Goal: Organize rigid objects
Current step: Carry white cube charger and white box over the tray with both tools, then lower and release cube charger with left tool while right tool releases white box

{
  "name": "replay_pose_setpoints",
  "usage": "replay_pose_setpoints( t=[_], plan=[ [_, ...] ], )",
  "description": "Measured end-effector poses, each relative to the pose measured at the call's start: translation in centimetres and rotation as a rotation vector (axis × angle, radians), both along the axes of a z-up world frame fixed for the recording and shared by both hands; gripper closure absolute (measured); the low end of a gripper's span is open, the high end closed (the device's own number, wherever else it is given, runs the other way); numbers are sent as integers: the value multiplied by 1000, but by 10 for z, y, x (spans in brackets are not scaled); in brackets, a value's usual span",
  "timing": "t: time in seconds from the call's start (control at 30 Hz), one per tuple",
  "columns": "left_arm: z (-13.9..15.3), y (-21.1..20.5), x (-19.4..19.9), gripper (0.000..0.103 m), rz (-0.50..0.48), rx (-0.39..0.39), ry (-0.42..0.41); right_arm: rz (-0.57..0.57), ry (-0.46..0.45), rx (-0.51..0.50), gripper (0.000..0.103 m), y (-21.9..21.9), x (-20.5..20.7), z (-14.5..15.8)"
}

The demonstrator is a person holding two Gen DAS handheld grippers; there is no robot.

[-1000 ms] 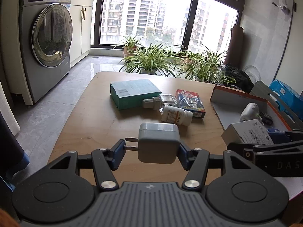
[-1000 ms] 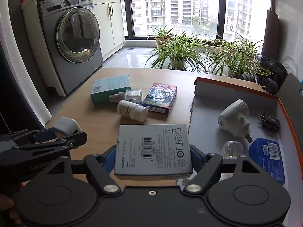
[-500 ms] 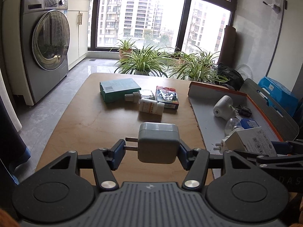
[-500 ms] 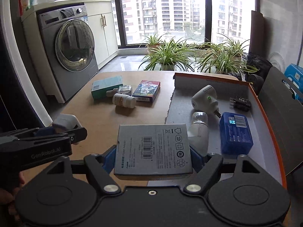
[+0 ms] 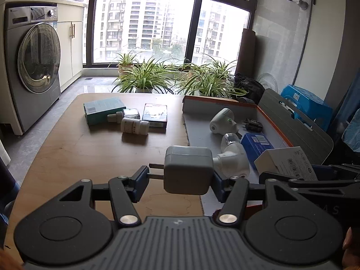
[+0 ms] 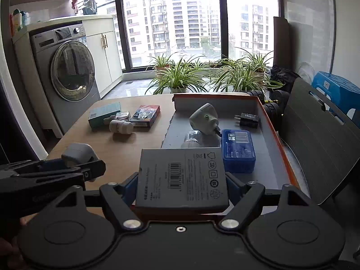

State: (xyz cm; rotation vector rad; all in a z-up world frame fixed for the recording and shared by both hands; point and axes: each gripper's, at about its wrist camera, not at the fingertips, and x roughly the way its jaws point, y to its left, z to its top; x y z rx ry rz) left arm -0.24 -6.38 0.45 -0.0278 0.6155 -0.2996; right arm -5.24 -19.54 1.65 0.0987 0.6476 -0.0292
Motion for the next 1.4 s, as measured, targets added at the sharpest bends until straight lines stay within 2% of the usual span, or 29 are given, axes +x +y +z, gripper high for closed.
replay_pose_setpoints(
  t=[0.47, 1.4],
  plan=[
    [-2, -40, 0, 44, -65, 4, -2, -124, -10, 33, 11, -47, -9, -7],
    [13, -79, 28, 44, -132, 14, -6, -174, -24, 39, 11, -76, 7, 9]
  ],
)
